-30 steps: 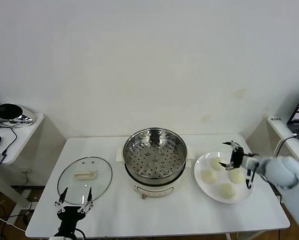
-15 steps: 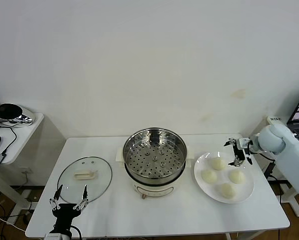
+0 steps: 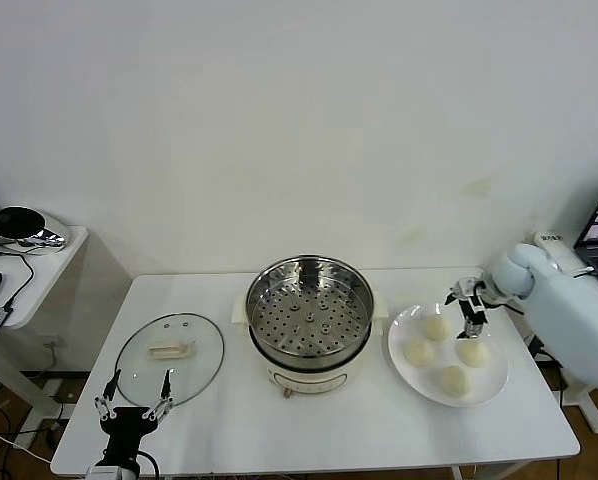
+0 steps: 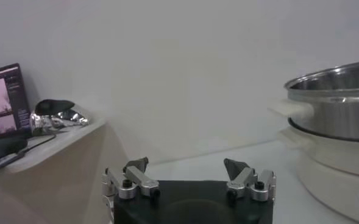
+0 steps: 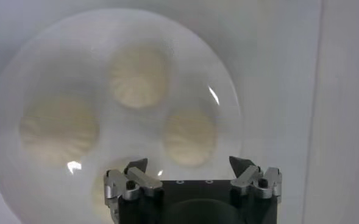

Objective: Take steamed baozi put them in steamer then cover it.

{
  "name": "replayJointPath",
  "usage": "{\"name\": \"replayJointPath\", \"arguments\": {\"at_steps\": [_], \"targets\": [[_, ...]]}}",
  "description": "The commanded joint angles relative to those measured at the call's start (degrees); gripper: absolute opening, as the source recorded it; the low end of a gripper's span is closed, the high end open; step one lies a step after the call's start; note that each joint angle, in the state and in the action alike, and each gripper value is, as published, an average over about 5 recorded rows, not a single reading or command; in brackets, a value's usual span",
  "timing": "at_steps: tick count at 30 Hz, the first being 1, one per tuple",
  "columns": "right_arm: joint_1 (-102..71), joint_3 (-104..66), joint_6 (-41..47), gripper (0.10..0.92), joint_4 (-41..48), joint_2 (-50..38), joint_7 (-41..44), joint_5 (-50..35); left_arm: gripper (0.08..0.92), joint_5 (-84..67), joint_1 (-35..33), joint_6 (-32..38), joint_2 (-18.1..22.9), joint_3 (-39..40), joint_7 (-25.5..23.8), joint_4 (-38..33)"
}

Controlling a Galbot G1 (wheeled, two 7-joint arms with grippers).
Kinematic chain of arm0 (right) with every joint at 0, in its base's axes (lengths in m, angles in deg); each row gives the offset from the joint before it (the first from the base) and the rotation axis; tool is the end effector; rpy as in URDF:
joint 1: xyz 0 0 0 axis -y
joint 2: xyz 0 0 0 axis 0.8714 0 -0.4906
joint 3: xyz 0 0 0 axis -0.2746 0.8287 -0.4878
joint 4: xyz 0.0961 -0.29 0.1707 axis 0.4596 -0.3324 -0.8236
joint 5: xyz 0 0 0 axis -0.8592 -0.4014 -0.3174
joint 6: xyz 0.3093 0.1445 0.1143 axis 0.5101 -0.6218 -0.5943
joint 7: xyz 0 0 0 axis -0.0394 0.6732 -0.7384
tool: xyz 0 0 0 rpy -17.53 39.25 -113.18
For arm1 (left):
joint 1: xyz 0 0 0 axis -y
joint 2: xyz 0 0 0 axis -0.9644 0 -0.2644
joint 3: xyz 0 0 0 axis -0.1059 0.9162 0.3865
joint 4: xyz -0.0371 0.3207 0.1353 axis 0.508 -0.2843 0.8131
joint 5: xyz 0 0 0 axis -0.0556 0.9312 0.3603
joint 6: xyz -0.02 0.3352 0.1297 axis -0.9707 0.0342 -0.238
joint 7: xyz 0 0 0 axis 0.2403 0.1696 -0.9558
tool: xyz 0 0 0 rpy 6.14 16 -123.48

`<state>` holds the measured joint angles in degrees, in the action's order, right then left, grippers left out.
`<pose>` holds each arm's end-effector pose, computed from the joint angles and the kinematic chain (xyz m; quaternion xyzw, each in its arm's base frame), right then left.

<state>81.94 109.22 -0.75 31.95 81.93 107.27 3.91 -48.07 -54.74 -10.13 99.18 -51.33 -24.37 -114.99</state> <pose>0.5586 -0.1941 -0.2189 0.4696 -0.5347 0.5810 0.3949 0.1388 0.0794 -0.3269 0.0565 -0.9886 -0.1221 0.0671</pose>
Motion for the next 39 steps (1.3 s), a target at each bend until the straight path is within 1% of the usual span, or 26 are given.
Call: {"name": "replayJointPath", "arguments": {"at_steps": [1, 13, 23, 30, 33, 39], "targets": [[1.50, 1.78, -0.62, 0.823, 6.25, 4.17, 0.30, 1.60, 0.823, 0.12, 0.00, 0.00, -0.01, -0.05, 0.00, 0.05], [1.34, 1.09, -0.28, 0.815, 9.26, 6.92, -1.34, 1.21, 0.823, 0.50, -0.10, 0.20, 0.07, -0.14, -0.07, 0.13], [1.61, 1.50, 0.21, 0.691, 9.40, 7.03, -1.30, 2.19, 0.823, 0.62, -0.25, 1.02, 0.26, -0.29, 0.00, 0.46], [1.81, 2.68, 0.62, 0.596, 6.99, 5.28, -0.65, 0.75, 0.823, 0.53, -0.46, 1.37, 0.30, -0.50, -0.03, 0.53], [2.30, 3.51, 0.73, 0.577, 5.57, 4.24, -0.60, -0.70, 0.823, 0.54, -0.42, 1.33, 0.30, -0.51, -0.04, 0.36], [4.57, 6.21, 1.12, 0.569, 0.97, 1.15, -0.46, -4.91, 0.823, 0.52, -0.31, 1.31, 0.27, -0.57, -0.03, 0.16]]}}
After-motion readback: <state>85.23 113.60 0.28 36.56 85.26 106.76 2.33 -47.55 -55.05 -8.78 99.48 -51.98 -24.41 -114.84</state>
